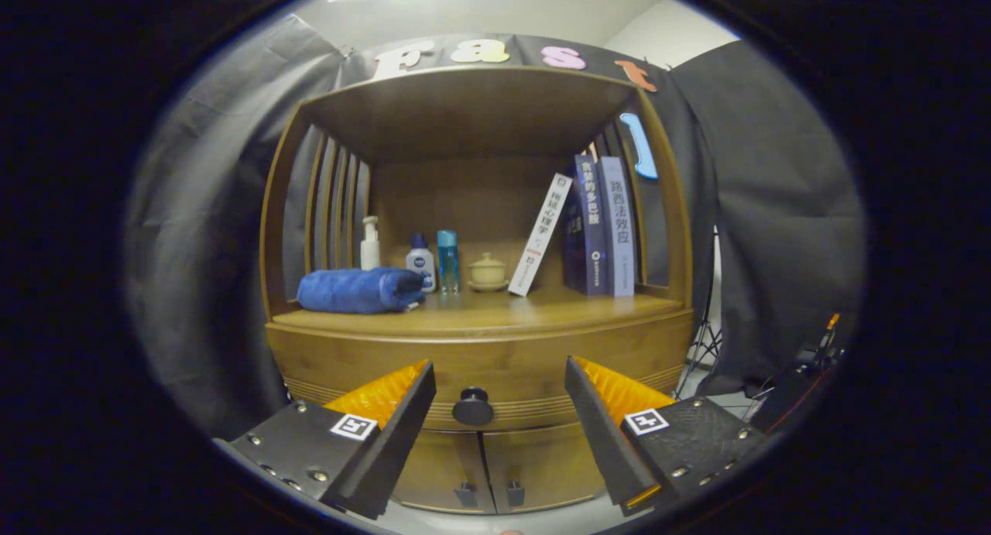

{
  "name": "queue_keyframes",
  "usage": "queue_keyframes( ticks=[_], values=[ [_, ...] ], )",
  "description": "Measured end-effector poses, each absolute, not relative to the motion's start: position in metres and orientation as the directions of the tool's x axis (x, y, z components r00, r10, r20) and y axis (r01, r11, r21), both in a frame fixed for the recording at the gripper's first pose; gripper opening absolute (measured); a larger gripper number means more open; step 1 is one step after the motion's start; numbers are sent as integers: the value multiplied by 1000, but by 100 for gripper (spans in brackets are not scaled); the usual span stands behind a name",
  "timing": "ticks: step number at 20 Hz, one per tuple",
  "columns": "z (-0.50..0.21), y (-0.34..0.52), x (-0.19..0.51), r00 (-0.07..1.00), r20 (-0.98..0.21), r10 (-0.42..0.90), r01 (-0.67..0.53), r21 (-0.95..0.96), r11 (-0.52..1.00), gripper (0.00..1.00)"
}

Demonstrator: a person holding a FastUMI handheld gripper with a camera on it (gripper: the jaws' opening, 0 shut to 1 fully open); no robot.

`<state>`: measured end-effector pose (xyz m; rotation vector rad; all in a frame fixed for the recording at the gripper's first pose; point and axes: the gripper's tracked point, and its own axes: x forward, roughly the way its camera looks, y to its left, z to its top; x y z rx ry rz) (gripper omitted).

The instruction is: Pull open the drawer, take out the items inside it, and place them on the countertop above the cabinet.

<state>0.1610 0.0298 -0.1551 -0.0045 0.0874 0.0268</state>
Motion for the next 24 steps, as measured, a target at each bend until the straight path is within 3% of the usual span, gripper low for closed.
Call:
queue_keyframes(
  ticks=[5, 10, 13, 16, 17, 24],
  values=[
    [-216, 43, 197, 976, -211, 46, -50, -15, 999, 100],
    [-227, 43, 213, 977, -210, 24, -43, -82, 996, 46],
    [-225, 45, 211, 983, -181, -2, -16, -98, 995, 39],
    [-227, 44, 212, 984, -180, -5, -11, -91, 996, 39],
    [-226, 44, 209, 982, -191, -6, -15, -105, 994, 32],
    [-223, 42, 159, 981, -191, 17, -34, -86, 996, 32]
  ],
)
